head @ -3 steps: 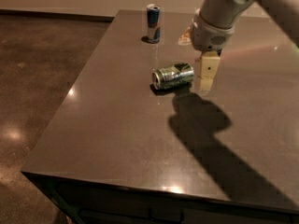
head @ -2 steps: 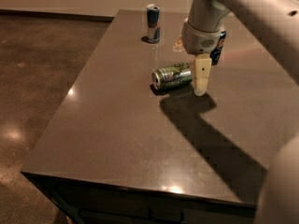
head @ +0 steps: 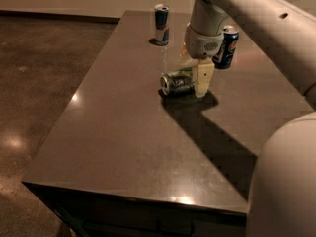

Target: Pick green can

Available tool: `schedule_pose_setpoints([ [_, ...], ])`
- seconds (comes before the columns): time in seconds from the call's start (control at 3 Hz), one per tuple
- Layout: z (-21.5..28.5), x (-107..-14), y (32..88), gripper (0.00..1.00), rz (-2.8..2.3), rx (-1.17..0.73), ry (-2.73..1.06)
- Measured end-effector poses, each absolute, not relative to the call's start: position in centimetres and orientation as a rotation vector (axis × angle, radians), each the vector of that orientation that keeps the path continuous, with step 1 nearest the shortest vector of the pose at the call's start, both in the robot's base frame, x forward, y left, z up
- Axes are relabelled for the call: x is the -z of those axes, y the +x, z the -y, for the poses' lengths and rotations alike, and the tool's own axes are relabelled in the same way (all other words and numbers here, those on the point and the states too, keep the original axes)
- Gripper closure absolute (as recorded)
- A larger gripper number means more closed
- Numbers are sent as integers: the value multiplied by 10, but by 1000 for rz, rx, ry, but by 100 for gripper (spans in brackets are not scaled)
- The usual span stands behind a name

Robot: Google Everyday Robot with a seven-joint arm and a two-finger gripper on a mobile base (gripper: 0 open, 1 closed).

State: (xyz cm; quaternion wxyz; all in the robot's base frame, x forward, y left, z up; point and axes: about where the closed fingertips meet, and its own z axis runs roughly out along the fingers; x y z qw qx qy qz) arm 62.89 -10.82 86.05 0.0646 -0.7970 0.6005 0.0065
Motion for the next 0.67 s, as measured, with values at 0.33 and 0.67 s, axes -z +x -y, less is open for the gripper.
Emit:
schedule_pose_setpoints([
  [0.33,104,-868,628,47,-1799,-26,-2403],
  [0.67,105,-877,625,70,-1797,-37,-2387],
])
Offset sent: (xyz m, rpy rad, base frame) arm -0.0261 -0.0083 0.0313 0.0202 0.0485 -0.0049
